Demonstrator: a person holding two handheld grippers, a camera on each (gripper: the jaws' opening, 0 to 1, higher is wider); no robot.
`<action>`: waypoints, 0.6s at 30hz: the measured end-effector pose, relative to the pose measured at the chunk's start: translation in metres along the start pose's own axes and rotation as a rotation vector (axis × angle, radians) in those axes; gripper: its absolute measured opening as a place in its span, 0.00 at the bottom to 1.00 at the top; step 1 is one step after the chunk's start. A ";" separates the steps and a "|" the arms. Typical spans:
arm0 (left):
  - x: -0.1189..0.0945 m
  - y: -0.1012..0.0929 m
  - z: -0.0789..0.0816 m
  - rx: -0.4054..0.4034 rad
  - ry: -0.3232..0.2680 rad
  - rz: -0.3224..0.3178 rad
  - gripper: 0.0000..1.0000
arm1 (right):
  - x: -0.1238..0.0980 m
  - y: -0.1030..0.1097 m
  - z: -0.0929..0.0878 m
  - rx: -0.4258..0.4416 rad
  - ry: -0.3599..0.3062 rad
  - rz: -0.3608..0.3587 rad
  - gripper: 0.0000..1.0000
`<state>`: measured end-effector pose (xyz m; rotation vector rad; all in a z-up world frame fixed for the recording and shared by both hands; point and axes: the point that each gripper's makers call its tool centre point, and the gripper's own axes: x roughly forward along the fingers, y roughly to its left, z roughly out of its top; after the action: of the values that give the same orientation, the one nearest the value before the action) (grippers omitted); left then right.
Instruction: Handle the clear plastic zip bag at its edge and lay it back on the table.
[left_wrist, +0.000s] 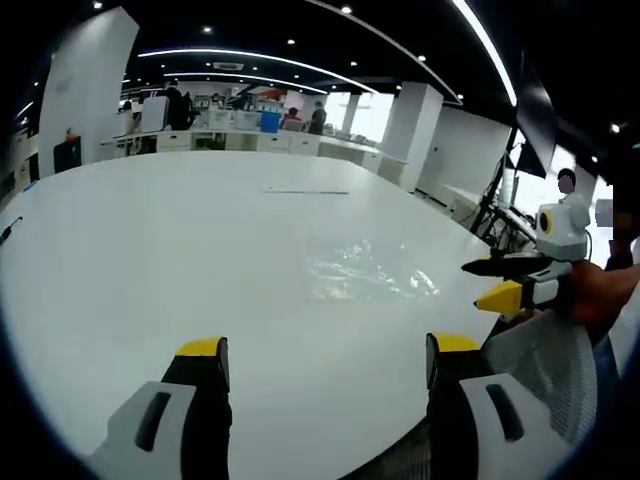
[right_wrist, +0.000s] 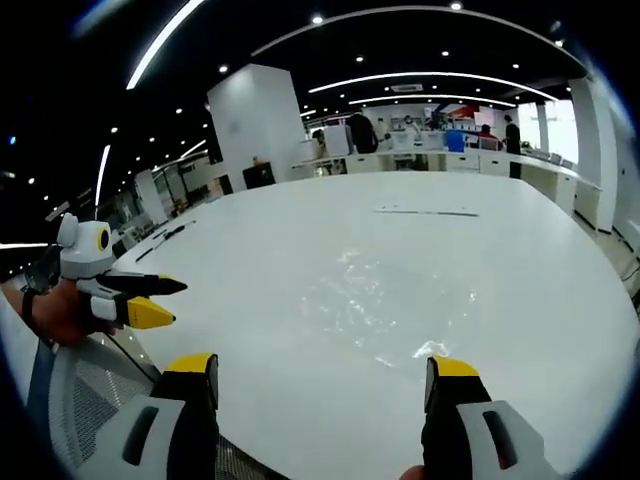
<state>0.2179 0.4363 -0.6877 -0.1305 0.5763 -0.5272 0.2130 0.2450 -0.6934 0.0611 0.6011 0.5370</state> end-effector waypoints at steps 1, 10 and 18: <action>0.000 0.000 0.000 0.002 0.002 0.000 0.80 | 0.000 -0.001 -0.001 0.001 0.001 -0.001 0.85; 0.002 0.001 -0.002 0.002 0.004 -0.003 0.80 | 0.000 -0.001 -0.001 0.005 0.001 -0.001 0.85; 0.002 0.004 -0.002 0.000 0.001 -0.001 0.80 | -0.002 0.001 0.000 0.006 0.001 0.000 0.85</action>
<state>0.2197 0.4384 -0.6918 -0.1307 0.5773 -0.5279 0.2116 0.2448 -0.6919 0.0669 0.6038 0.5350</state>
